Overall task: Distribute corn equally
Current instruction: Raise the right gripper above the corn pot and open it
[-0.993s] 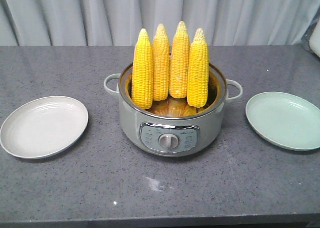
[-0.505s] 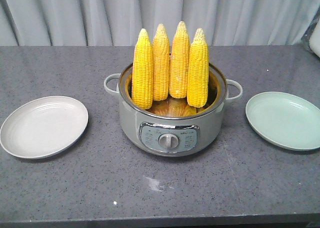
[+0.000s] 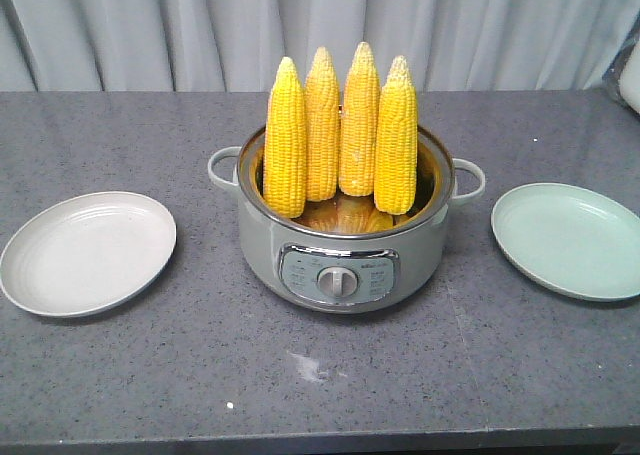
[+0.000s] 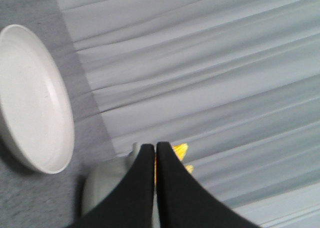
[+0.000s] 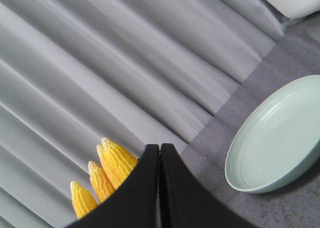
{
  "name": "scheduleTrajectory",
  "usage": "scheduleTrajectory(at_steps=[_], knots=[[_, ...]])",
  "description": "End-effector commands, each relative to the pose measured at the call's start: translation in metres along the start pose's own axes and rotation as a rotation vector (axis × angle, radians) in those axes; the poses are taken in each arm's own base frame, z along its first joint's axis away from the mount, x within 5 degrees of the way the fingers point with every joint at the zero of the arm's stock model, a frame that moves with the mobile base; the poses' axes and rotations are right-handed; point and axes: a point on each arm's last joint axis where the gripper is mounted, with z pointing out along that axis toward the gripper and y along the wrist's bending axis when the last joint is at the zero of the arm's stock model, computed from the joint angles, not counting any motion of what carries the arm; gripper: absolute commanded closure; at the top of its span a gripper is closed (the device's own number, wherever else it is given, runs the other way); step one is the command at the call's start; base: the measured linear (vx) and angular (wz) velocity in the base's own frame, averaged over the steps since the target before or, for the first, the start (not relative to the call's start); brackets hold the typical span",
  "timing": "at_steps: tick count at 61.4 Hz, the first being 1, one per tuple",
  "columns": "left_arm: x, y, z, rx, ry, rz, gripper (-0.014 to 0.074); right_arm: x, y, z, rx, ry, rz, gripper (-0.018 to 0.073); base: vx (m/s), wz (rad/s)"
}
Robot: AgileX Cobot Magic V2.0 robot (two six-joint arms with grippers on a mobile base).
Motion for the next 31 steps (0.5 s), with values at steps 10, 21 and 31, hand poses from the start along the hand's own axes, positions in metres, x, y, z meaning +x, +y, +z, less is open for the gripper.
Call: scheduleTrajectory(at_steps=[10,21,31], knots=[[-0.020,-0.075,-0.016,0.234,-0.108,0.293,0.0603,-0.043,0.068,-0.008,-0.068,-0.004,-0.386,0.0564,0.00,0.00],[-0.020,-0.109,-0.025,0.268,-0.068,0.557,0.0603,-0.065,0.113,0.004,-0.018,0.186,-0.719,0.0560,0.00,0.00],[-0.019,-0.124,-0.015,0.231,0.005,0.648,0.0603,-0.080,0.157,0.038,-0.154,0.275,-0.845,0.0549,0.00,0.00]])
